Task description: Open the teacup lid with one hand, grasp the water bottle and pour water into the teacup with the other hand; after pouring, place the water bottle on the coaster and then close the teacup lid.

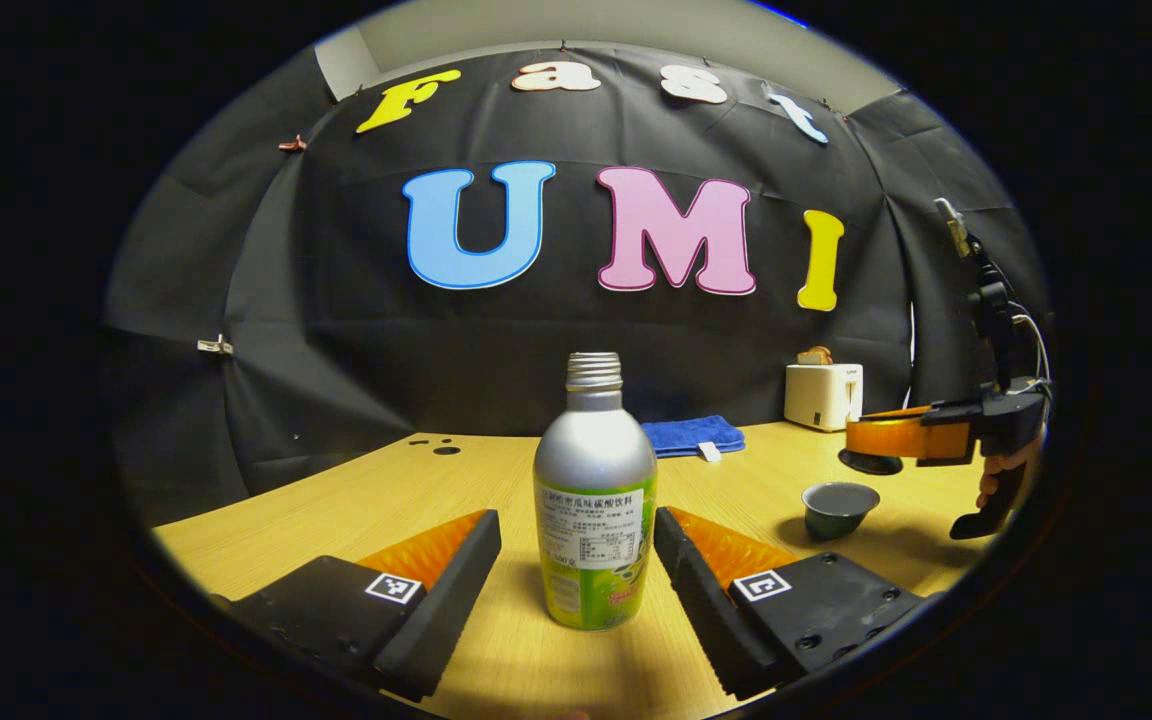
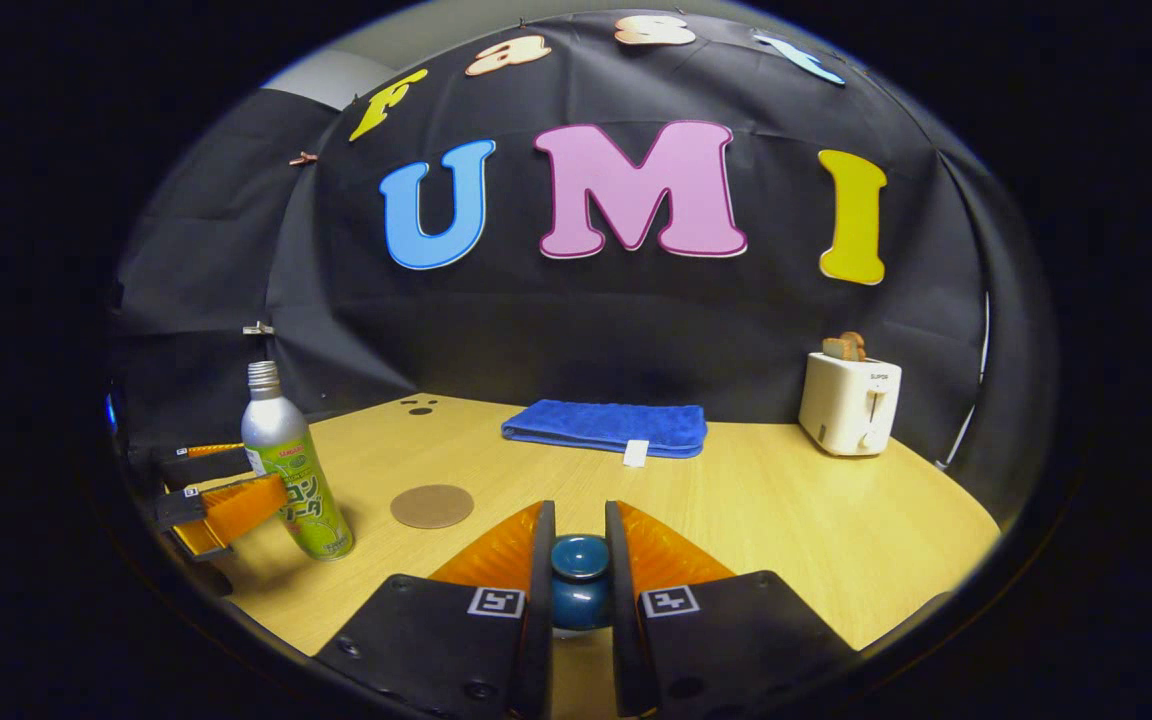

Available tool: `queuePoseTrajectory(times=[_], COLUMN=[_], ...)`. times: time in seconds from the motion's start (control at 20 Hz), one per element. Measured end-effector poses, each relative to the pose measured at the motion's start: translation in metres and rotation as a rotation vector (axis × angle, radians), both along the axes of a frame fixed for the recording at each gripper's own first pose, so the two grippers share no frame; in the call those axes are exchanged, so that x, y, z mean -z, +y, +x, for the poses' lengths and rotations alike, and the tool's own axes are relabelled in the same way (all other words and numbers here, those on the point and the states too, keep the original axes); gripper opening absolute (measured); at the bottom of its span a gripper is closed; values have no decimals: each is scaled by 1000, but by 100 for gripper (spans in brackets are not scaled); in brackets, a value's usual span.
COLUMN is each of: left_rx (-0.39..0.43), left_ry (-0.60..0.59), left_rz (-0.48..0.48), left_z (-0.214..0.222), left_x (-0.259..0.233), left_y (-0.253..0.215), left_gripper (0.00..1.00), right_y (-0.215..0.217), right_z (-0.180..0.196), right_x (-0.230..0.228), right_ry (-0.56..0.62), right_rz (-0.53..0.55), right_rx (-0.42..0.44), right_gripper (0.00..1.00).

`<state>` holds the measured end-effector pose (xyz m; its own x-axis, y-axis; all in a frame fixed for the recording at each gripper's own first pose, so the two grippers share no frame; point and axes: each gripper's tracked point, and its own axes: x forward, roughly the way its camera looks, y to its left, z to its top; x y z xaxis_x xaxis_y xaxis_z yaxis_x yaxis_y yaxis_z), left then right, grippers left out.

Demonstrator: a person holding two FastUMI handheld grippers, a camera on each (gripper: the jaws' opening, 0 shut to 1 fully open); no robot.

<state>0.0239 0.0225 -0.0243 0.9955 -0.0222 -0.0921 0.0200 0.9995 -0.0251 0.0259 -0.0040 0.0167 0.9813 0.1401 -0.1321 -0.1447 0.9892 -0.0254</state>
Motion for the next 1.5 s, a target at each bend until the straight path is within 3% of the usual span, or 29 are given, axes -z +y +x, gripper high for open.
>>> queuePoseTrajectory(times=[0.45, 0.85, 1.0, 1.2, 1.4, 1.5], left_rx=[15, 0, -7, -3, 35, 57], left_ry=[-4, -5, -3, 3, 13, 16], left_rz=[0, 6, 10, 21, 103, 193], left_z=[40, 60, 61, 61, 64, 67], left_x=[2, 3, 3, 4, 5, 1], left_y=[-9, -10, -9, -11, -16, -25], left_gripper=[97, 96, 84, 83, 82, 82], right_y=[-68, -78, -76, -75, -78, -84], right_z=[-18, -17, -20, -15, -14, -13], right_x=[29, 17, 9, 11, 11, 11], right_ry=[28, -67, -117, -112, -113, -113], right_rz=[55, 52, 26, 27, 28, 27], right_rx=[104, 122, 115, 107, 107, 119], right_gripper=[28, 28, 28, 28, 28, 28])
